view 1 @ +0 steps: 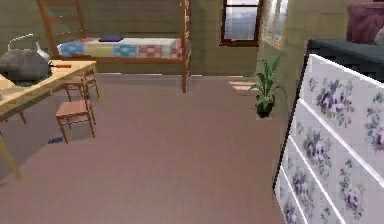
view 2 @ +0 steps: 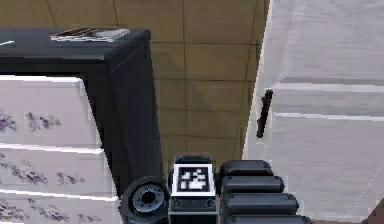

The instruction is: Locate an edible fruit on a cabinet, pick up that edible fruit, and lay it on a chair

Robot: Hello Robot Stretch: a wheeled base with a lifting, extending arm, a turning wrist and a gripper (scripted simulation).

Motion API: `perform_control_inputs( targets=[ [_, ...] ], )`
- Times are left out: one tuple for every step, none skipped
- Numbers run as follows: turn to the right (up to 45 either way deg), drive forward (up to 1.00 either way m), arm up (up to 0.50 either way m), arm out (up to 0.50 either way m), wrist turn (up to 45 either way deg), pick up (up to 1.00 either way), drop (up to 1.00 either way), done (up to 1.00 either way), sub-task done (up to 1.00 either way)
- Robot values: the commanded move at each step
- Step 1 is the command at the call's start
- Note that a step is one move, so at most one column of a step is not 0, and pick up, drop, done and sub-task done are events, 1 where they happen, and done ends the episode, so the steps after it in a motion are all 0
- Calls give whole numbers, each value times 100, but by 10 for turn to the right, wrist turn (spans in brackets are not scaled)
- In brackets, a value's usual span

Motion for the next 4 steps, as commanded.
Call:
perform_control_inputs(
  targets=[
    [-120,0,0,0,0,0,0,0,0],
    [0,100,0,0,0,0,0,0,0],
    [0,100,0,0,0,0,0,0,0],
    [-60,0,0,0,0,0,0,0,0]
  ],
)
